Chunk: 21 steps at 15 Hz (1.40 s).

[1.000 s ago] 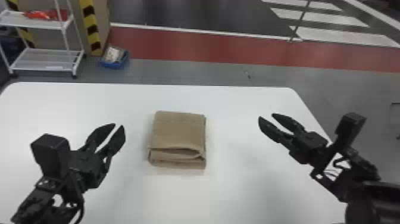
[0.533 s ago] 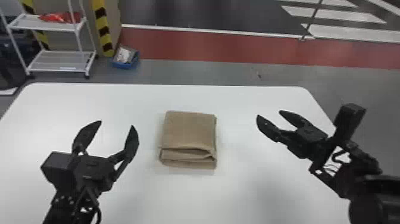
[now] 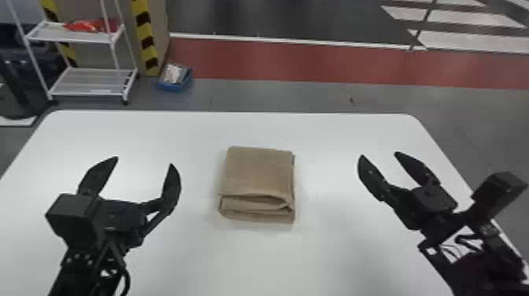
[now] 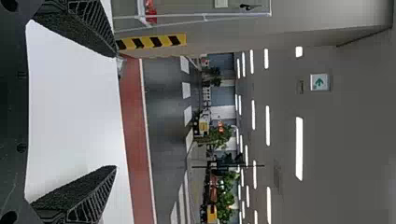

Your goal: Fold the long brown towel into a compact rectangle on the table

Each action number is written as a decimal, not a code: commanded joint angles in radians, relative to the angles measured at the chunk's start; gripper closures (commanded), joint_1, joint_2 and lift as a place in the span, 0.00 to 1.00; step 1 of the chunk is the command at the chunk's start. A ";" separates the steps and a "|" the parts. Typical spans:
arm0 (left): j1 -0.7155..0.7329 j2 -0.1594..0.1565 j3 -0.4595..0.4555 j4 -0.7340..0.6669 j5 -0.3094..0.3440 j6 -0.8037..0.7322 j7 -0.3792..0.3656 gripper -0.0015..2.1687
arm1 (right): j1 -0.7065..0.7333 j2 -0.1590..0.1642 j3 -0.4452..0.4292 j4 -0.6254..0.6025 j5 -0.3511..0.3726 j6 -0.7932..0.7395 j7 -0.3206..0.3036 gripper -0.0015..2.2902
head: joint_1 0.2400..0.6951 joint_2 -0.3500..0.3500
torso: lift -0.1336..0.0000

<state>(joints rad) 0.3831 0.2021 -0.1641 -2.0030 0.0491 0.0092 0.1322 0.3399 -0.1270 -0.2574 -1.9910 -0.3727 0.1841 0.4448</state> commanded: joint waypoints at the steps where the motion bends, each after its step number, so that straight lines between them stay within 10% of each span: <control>1: -0.013 0.017 0.005 -0.013 0.020 0.005 0.029 0.01 | 0.056 0.017 -0.017 -0.058 0.001 -0.004 -0.006 0.02 | 1.00 0.34 | 0.07; 21: -0.009 0.037 0.006 -0.069 0.052 0.021 0.044 0.01 | 0.128 0.063 -0.054 -0.107 -0.041 -0.013 -0.014 0.03 | 1.00 0.33 | 0.07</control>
<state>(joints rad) 0.3704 0.2380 -0.1592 -2.0632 0.1017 0.0299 0.1764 0.4629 -0.0649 -0.3137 -2.0954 -0.4132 0.1769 0.4298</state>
